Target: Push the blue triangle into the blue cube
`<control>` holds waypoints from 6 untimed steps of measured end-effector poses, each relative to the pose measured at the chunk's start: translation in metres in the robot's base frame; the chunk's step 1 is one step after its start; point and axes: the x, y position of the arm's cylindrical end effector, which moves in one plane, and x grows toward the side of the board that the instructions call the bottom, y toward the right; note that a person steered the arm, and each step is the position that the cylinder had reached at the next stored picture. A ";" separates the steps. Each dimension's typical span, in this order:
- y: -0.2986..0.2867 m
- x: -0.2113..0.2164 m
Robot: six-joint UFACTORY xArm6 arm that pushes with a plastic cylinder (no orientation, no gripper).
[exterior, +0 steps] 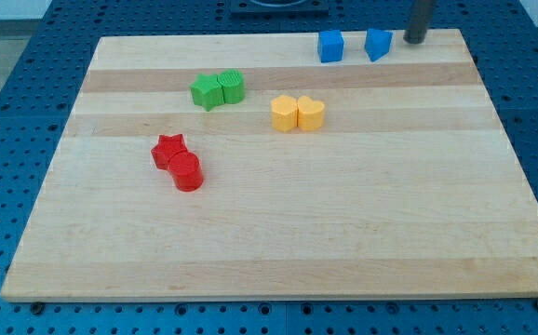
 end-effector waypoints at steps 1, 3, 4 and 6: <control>-0.034 0.000; -0.008 0.001; 0.006 0.016; -0.046 0.019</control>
